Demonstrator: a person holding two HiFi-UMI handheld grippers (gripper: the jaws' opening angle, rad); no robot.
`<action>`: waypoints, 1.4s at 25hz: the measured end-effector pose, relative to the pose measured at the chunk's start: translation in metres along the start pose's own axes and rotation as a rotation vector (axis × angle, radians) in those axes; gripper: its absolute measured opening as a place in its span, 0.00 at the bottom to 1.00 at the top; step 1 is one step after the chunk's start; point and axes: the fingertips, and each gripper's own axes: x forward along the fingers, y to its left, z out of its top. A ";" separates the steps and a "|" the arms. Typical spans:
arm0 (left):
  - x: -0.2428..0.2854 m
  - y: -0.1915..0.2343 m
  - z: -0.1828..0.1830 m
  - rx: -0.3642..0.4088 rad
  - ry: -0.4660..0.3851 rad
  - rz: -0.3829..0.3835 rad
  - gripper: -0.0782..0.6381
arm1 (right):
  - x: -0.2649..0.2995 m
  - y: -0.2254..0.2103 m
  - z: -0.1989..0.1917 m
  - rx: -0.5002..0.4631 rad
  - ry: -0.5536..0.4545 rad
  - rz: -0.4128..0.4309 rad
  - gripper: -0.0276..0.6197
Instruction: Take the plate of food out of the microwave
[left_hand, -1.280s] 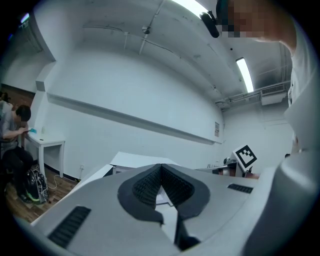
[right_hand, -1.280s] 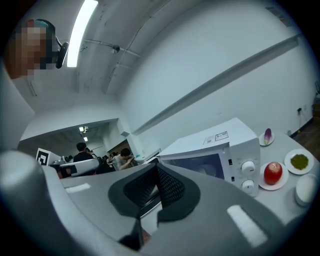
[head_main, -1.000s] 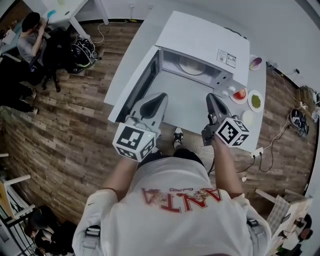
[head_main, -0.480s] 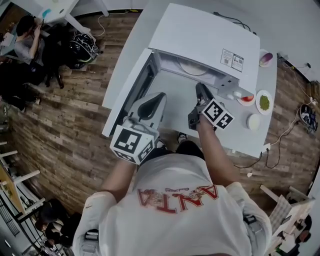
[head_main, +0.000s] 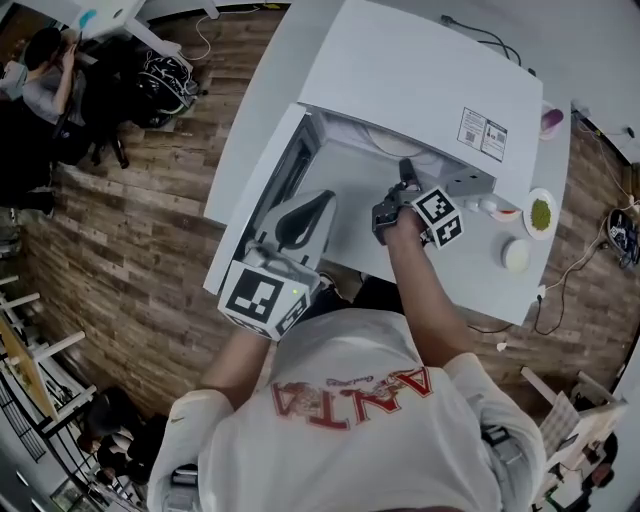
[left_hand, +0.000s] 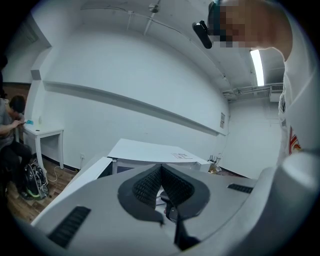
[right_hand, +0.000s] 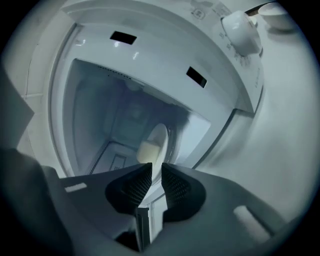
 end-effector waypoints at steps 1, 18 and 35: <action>0.002 0.001 0.000 0.000 0.002 -0.001 0.12 | 0.003 -0.001 0.001 0.010 -0.002 -0.002 0.13; 0.003 0.012 -0.002 0.002 0.006 -0.008 0.12 | 0.020 -0.010 0.002 0.125 -0.016 -0.014 0.11; -0.001 0.004 -0.010 0.003 0.027 -0.029 0.12 | -0.004 -0.017 -0.004 0.164 -0.007 0.051 0.08</action>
